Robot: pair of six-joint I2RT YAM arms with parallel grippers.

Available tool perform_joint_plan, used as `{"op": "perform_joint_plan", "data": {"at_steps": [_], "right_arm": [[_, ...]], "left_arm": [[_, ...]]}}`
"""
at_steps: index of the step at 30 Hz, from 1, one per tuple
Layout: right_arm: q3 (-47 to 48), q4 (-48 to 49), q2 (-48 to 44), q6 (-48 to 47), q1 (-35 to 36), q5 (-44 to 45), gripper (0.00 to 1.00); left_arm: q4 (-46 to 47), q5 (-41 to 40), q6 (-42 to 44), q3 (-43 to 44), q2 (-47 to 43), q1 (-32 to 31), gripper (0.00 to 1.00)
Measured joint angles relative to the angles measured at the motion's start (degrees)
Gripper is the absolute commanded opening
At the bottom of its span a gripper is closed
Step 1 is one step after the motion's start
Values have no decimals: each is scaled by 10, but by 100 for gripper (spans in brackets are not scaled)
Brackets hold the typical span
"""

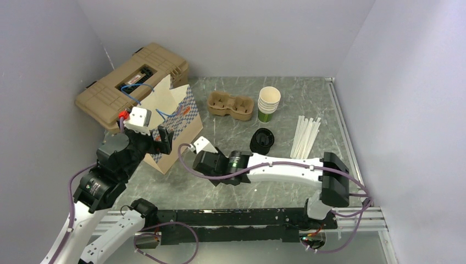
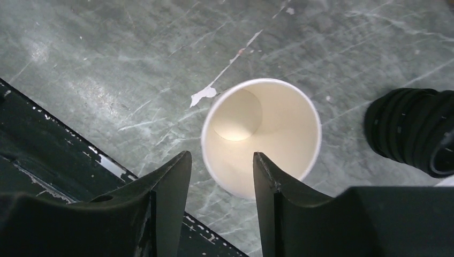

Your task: Pack the takeout coffee

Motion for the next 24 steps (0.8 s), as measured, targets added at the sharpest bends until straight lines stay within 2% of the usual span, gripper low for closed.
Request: {"op": "perform_joint_plan", "data": {"at_steps": [13,18,24], "right_arm": [[50,-60,-144,2,-19,101,55],[49,-83,-168,2,-83,111,54],[5,-75,-186,2,-192,93,54]], "left_arm": [[0,0,0,0,4,0,99],[0,1,0,-1,4,0,99],[0,1,0,-1,6,0,100]]}}
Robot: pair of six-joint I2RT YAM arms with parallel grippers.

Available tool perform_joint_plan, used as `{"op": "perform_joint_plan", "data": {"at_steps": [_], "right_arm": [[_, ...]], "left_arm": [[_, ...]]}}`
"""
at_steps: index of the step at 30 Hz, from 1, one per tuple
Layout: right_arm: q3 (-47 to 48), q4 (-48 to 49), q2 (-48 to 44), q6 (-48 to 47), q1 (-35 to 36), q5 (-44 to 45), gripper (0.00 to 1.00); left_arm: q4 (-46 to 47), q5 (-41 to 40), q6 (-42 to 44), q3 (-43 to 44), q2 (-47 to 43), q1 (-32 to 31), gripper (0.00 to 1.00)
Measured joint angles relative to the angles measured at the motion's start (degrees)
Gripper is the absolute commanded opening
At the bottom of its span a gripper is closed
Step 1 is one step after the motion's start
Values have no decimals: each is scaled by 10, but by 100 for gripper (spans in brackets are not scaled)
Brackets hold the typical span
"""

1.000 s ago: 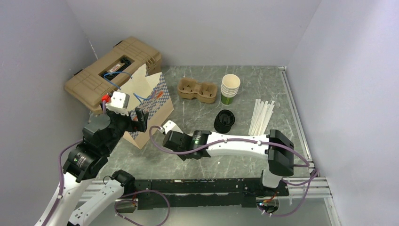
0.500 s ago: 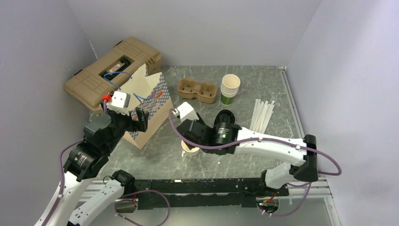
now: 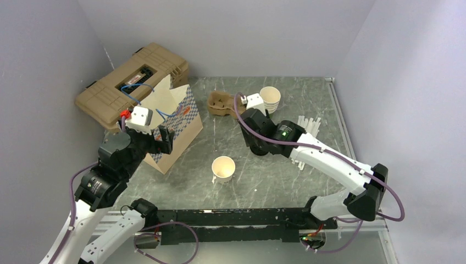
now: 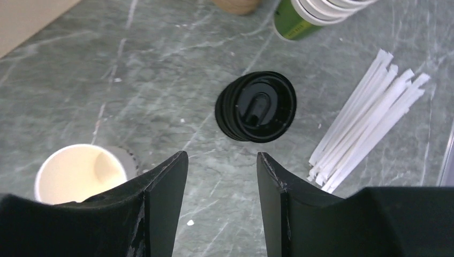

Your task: Pack the takeout coffee

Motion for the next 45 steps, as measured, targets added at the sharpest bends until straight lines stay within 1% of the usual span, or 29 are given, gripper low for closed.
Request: {"op": "perform_joint_plan", "data": {"at_steps": [4,7,17,21,30,45], "right_arm": [[-30,15,4,10,-50,-21,50],[-49,37,11,21,-76,-42,50],[-87,113,47,77,-138,-92,47],[-101,138,57,97,-155,-104,44],[-128,178,83,135,-182,-121,43],[-143,219,113,147,-202,-146,37]], "left_arm": [[0,0,0,0,0,0,100],[0,1,0,0,0,0,100],[0,3,-2,0,0,0,100],[0,5,-2,0,0,0,99],[0,5,-2,0,0,0,99],[0,7,-2,0,0,0,100]]}}
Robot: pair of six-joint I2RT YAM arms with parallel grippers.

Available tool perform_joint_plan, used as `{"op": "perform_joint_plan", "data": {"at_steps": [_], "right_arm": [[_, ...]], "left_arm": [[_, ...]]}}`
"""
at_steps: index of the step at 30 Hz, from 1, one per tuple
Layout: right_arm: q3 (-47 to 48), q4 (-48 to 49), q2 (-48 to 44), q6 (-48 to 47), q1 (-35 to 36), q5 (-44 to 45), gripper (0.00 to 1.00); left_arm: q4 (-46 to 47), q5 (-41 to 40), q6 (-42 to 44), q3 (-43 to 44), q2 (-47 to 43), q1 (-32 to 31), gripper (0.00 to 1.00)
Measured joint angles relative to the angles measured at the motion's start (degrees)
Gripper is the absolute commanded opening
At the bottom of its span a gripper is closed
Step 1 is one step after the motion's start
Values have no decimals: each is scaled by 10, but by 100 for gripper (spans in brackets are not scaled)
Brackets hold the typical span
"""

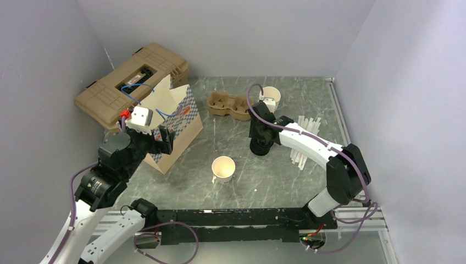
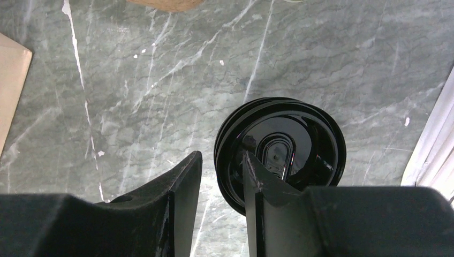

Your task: Pack the takeout coffee

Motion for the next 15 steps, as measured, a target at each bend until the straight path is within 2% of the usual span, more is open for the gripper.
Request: {"op": "perform_joint_plan", "data": {"at_steps": [15], "right_arm": [[-5,7,4,3,-3,-1,23]], "left_arm": [[0,0,0,0,0,0,100]]}}
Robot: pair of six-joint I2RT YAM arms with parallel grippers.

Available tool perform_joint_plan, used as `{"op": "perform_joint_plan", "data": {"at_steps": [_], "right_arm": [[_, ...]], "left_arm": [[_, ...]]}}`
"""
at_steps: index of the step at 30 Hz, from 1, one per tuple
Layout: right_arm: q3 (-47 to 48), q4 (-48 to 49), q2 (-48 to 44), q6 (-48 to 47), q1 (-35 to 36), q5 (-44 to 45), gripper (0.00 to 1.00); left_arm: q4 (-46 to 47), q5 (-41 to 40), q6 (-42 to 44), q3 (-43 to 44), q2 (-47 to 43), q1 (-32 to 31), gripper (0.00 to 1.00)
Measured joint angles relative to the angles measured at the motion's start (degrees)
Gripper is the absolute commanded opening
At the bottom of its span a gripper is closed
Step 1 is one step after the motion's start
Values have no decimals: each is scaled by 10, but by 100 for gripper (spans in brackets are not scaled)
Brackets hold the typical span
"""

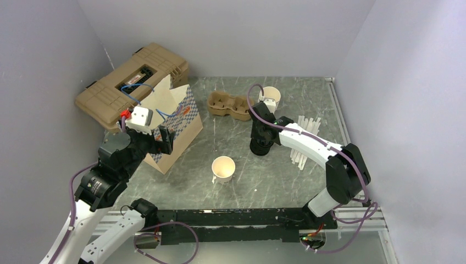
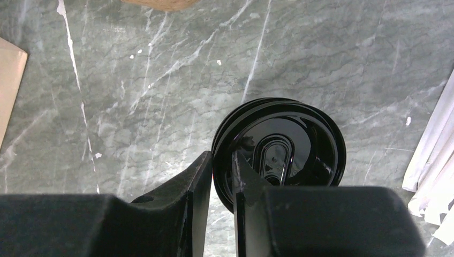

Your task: Pack the takeout coffee

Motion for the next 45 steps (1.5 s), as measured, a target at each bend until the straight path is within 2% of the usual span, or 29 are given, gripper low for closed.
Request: {"op": "perform_joint_plan", "data": {"at_steps": [9,17,30,37,45], "right_arm": [[-2,0,0,2,0,-2,12],[-2,0,-8,2,0,-1,7],[-2,-27,-100,-2,0,-5,6],[1,-25,-179,-23,0,-68,4],[-10,1,-296,-32,1,-182,4]], "left_arm": [[0,0,0,0,0,0,99],[0,0,0,0,0,0,100],[0,0,0,0,0,0,99],[-4,17,-1,3,5,0,99],[-65,56,-31,101,58,0,100]]}}
